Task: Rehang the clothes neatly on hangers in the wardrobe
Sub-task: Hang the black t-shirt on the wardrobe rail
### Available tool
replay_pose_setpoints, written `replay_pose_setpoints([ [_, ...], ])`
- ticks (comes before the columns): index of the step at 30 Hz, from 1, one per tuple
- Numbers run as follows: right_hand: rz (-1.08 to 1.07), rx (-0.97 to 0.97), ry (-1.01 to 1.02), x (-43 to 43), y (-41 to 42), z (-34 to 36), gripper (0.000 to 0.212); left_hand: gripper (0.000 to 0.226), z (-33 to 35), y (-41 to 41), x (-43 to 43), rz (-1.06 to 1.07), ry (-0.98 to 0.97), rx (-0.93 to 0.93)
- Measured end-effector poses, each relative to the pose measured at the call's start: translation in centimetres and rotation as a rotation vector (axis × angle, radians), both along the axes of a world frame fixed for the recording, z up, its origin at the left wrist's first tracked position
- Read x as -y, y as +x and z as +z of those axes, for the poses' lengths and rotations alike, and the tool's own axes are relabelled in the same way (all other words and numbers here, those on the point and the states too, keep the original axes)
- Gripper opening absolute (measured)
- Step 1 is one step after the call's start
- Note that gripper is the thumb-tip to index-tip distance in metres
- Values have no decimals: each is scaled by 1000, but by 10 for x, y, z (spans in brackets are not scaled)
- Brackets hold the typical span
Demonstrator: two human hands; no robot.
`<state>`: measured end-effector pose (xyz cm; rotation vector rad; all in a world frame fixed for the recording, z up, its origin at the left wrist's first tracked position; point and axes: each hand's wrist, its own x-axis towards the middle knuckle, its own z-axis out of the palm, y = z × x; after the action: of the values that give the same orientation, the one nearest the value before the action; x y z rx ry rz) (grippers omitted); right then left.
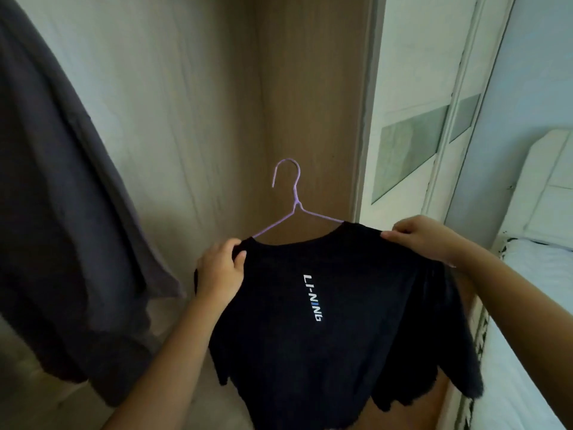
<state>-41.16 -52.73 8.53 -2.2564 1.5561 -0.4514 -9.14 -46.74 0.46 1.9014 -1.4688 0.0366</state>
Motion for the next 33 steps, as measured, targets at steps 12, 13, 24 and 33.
replay_pose_setpoints([
  [12,208,834,215,-29,132,105,24,27,185,-6,-92,-44,-703,642],
  [13,223,858,183,-31,145,115,27,28,198,3,-97,24,-716,672],
  [24,456,1037,76,-46,247,206,23,46,287,86,-88,388,-302,739],
  [33,536,1147,78,-43,305,239,27,50,272,118,-106,382,-711,540],
])
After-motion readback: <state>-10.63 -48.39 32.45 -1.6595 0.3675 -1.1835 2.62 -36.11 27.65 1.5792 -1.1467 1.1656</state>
